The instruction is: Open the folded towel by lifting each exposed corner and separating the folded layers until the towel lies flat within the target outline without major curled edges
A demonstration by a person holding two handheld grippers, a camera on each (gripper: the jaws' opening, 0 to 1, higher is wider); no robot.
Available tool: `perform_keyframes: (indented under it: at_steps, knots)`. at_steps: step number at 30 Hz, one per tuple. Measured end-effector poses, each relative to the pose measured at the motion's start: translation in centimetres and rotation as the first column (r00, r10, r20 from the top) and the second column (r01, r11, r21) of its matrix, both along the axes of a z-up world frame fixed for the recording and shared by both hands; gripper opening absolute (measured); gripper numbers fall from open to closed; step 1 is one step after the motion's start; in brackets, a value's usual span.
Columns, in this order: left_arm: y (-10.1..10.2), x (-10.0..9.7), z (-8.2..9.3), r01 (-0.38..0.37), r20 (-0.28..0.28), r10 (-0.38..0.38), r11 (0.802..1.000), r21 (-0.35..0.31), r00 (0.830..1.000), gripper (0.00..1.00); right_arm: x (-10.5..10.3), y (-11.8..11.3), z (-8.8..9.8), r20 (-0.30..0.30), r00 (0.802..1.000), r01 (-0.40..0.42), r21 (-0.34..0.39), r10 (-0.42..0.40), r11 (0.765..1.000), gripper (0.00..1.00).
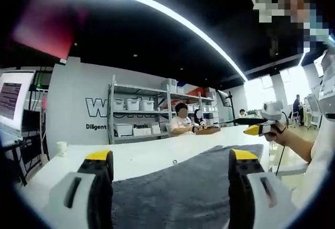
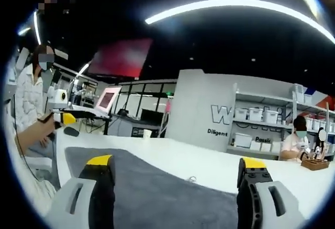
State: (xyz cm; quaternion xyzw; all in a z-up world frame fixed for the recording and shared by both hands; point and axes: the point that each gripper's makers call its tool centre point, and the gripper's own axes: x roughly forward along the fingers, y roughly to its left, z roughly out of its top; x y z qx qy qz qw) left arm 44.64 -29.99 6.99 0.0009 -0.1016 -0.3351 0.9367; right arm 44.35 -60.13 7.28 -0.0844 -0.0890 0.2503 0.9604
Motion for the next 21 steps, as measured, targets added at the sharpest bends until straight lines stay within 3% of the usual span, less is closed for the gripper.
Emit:
perform_keyframes:
  at_steps: [3, 6, 10, 21]
  knots:
    - [-0.3, -0.18, -0.01, 0.007, 0.005, -0.007, 1.0, 0.01, 1.0, 0.89, 0.14, 0.31, -0.44, -0.009, 1.0, -0.017, 0.013, 0.017, 1.0, 0.96]
    - [0.42, 0.14, 0.18, -0.081, 0.055, 0.078, 0.994, 0.069, 0.995, 0.92, 0.72, -0.34, -0.9, -0.019, 0.999, 0.027, 0.019, -0.027, 0.999, 0.97]
    - [0.14, -0.33, 0.72, -0.041, 0.062, 0.04, 0.999, 0.018, 0.997, 0.91, 0.77, -0.31, -0.88, -0.022, 1.0, 0.021, 0.029, -0.02, 0.999, 0.99]
    - [-0.46, -0.16, -0.11, -0.025, 0.033, 0.024, 0.999, 0.03, 0.999, 0.89, 0.45, -0.12, -0.55, -0.001, 1.0, 0.024, 0.01, -0.024, 1.0, 0.97]
